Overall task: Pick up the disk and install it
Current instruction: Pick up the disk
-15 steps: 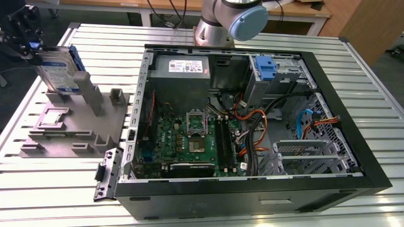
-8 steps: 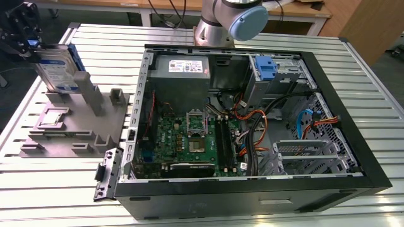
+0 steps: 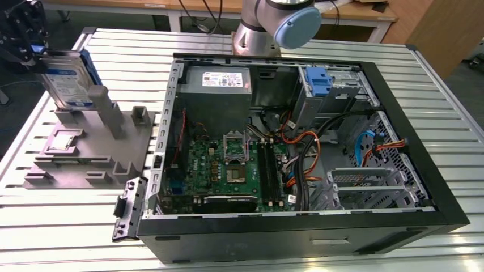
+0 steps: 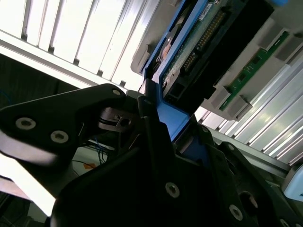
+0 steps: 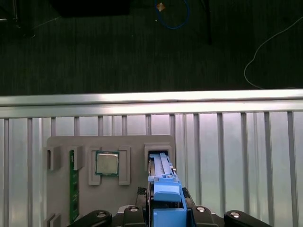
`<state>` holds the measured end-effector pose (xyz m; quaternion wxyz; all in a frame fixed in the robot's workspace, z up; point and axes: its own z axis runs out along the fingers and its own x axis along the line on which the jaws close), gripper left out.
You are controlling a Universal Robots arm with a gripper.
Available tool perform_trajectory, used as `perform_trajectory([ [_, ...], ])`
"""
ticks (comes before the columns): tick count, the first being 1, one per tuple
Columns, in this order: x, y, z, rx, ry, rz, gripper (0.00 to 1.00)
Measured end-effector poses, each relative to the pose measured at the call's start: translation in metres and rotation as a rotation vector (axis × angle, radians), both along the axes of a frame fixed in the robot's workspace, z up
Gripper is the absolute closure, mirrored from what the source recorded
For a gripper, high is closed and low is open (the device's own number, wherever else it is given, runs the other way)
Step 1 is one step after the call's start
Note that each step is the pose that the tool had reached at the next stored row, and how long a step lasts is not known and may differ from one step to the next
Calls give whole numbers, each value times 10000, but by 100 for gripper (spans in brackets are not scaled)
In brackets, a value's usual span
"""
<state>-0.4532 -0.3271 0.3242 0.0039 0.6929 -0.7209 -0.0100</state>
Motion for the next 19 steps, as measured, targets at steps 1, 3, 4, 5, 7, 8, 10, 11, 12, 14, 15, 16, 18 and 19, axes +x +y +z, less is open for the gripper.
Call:
perform_trajectory([
  [1,0,0,5,0,1,0,64],
  [3,0,0,16,-1,1,0,64],
  [4,0,0,22,-1,2,0,64],
  [5,0,0,28,-1,2,0,64],
  [7,0,0,38,0,1,0,64],
  [8,0,0,43,0,1,0,64],
  [10,0,0,55,-2,3,0,64],
  [11,0,0,58,0,1,0,64],
  [12,0,0,61,0,-1,1,64],
  [14,0,0,68,-1,2,0,64],
  [15,0,0,72,-1,2,0,64],
  [16,0,0,80,-2,3,1,64],
  [18,0,0,97,-1,3,0,64],
  [19,0,0,101,0,1,0,64],
])
